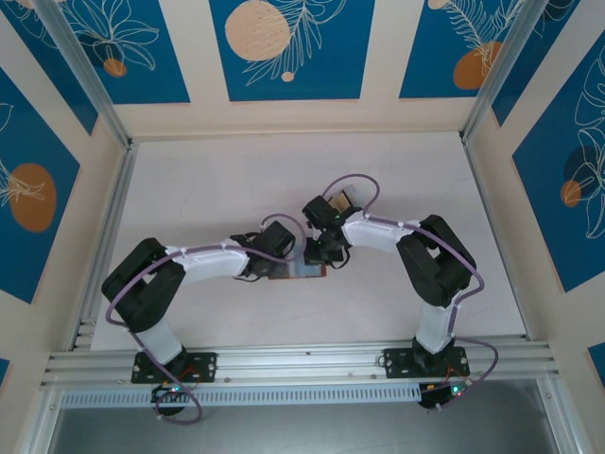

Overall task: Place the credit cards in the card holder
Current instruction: Flip over the card slot in the card holder.

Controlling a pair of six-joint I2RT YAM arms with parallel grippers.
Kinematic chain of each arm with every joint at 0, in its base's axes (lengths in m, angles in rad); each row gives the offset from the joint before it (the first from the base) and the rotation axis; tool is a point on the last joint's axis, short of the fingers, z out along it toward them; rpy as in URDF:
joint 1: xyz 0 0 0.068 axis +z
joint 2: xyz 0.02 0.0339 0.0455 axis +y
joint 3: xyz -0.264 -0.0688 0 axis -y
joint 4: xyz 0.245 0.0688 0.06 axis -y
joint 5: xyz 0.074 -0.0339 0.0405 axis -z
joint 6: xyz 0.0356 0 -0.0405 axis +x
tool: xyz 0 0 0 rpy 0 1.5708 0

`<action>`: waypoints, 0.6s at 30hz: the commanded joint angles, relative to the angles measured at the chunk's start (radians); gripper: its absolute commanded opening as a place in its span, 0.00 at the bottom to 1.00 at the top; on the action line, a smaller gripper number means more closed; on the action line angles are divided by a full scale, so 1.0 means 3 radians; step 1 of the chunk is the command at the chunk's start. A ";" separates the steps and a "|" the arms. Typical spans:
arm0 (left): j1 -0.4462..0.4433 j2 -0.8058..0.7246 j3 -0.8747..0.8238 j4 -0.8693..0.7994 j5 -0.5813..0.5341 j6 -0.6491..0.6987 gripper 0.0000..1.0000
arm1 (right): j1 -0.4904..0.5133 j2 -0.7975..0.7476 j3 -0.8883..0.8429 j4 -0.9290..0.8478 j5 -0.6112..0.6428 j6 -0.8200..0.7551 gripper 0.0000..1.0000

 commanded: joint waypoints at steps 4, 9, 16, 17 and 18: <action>-0.0103 0.0185 -0.0211 0.0092 0.0153 -0.0050 0.26 | -0.0114 -0.0130 0.0344 -0.0317 -0.0058 -0.0235 0.29; -0.0142 0.0223 -0.0210 0.0162 0.0213 -0.0121 0.25 | -0.0318 -0.0234 0.0716 -0.0511 0.0171 -0.0381 0.32; -0.0158 0.0217 -0.0247 0.0218 0.0248 -0.0174 0.25 | -0.0651 -0.0140 0.1225 -0.0950 0.1002 -0.0607 0.30; -0.0158 0.0224 -0.0252 0.0226 0.0256 -0.0185 0.25 | -0.0740 -0.0130 0.1249 -0.0951 0.0994 -0.0608 0.30; -0.0158 0.0232 -0.0252 0.0229 0.0261 -0.0189 0.25 | -0.0826 -0.0112 0.1273 -0.0936 0.0956 -0.0621 0.30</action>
